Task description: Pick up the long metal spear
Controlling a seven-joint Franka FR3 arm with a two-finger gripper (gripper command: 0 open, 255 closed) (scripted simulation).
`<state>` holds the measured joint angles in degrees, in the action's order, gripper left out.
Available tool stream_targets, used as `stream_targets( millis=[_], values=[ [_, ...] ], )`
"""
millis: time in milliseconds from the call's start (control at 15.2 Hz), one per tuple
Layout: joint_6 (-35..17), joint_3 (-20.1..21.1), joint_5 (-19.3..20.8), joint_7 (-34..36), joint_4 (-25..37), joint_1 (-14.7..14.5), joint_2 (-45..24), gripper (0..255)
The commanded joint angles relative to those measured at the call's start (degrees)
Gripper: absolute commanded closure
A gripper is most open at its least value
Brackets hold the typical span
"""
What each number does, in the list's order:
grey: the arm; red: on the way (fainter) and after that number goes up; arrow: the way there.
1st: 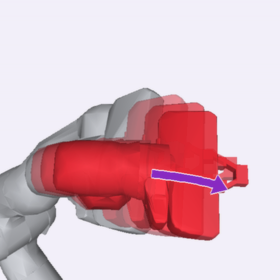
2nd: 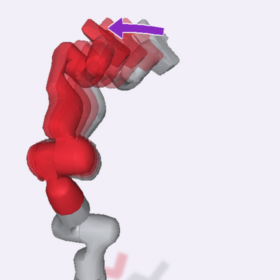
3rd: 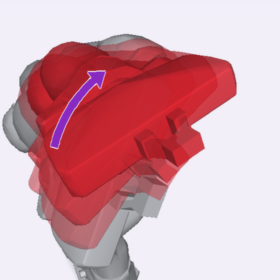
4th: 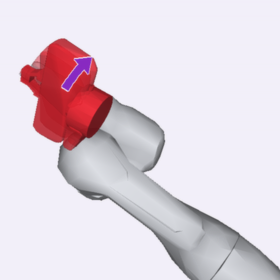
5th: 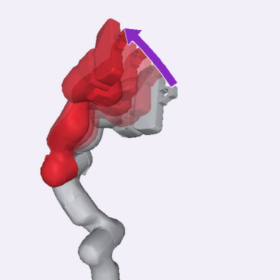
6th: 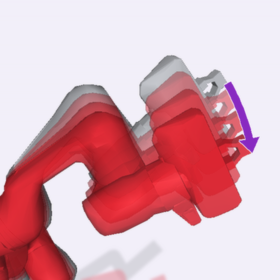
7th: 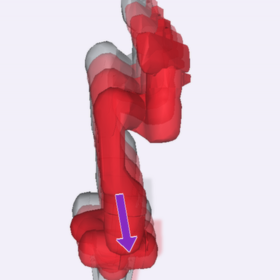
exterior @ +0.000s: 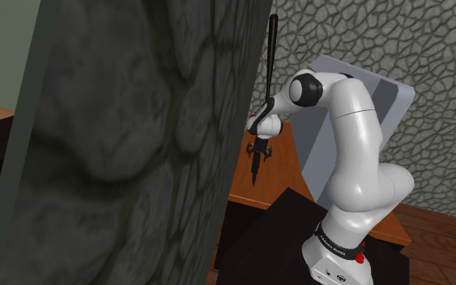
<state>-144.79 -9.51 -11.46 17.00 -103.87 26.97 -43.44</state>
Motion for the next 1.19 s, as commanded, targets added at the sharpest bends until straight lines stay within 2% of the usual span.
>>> stream_targets(
  millis=[0, 264, 330, 924, 1122],
  values=[
    [-0.9, 0.3, -0.3, -0.2, 0.6, 0.3, -1.5, 0],
    [-2.0, 0.6, -0.5, -0.3, 1.3, 0.5, -3.3, 0],
    [-2.0, 0.6, -0.5, -0.3, 1.2, 0.5, -3.2, 255],
    [-2.0, 0.6, -0.5, -0.3, 1.3, 0.5, -3.3, 255],
    [-0.8, 0.2, -0.2, -0.1, 0.5, 0.2, -1.2, 255]
  ],
)
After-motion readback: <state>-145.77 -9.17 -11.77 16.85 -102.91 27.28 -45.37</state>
